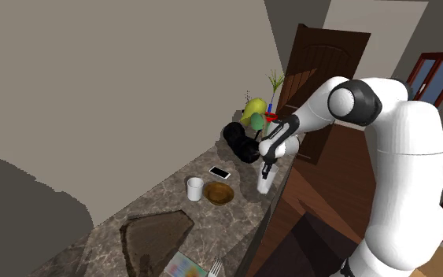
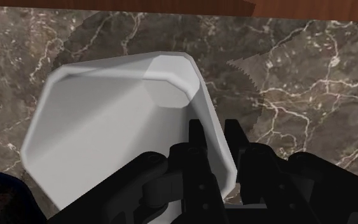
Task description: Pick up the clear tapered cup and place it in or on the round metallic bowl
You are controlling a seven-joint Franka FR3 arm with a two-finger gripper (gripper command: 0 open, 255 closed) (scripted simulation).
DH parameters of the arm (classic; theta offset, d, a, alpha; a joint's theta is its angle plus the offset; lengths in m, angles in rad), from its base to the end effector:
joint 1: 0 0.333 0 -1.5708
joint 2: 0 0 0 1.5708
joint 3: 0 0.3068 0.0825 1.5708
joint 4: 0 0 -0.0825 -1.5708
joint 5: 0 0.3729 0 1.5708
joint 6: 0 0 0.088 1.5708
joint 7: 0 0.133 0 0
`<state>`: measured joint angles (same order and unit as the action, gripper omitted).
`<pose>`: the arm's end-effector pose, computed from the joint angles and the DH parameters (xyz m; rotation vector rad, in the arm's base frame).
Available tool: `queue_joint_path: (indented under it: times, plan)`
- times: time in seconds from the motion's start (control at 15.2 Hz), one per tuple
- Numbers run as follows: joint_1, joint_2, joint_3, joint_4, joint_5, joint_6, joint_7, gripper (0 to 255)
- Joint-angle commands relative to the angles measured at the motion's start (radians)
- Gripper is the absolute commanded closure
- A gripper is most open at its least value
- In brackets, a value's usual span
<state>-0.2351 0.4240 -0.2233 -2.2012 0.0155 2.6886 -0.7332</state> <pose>0.4960 -0.2495 0.1739 3.0006 0.4284 0.0222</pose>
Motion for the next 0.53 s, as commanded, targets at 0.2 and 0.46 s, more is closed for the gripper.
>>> queue_joint_path:
  times: [0.2,0.46]
  plan:
    - [0.01,-0.062,-0.014,-0.006,-0.017,-0.055,0.007,255]
    - [0.017,-0.108,-0.023,-0.006,-0.03,-0.1,0.013,255]
